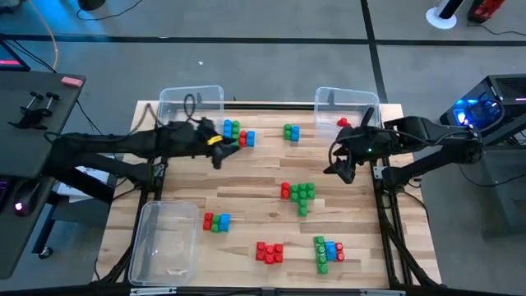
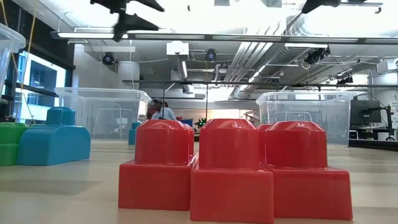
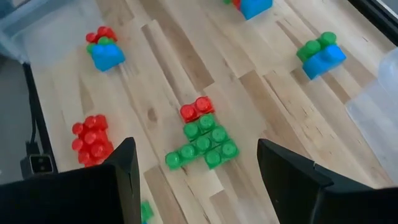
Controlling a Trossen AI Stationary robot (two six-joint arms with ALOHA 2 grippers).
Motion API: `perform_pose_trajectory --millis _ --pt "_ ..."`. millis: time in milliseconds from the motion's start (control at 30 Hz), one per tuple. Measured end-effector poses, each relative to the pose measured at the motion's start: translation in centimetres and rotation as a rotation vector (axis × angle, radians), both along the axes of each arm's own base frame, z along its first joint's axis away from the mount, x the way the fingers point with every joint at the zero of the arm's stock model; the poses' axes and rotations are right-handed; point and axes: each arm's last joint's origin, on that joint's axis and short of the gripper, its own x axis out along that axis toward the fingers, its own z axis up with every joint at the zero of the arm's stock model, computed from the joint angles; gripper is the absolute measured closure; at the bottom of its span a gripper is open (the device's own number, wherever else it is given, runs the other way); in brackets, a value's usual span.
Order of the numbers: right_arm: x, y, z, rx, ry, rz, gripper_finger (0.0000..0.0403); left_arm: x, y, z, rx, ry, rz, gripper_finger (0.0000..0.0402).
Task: Sort blocks
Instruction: Put the red game piece into the top left transparent bin
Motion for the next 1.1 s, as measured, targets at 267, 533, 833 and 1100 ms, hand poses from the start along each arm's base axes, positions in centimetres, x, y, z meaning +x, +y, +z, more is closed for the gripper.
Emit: perform_pose_trajectory --millis 267,533,833,1100 --pt "-0.4 1.0 -0.2 -0.007 0.037 0.051 0.0194 8.6 -1.4 -2.8 -0.015 0.256 -0.264 0.0202" --pt "-0.7 1.0 -0.4 -0.051 0.058 0.002 0.0194 16.3 -3.4 -7.6 0.085 0.484 -0.314 0.0202" --pt "-0.7 1.0 -0.3 -0.042 0.051 -0.020 0.0194 20.2 -5.4 -14.3 0.235 0.444 -0.431 0.0378" --pt "-0.7 0.9 -0.3 -0.052 0.042 -0.060 0.0194 20.1 -4.9 -16.0 0.294 0.394 -0.413 0.0400"
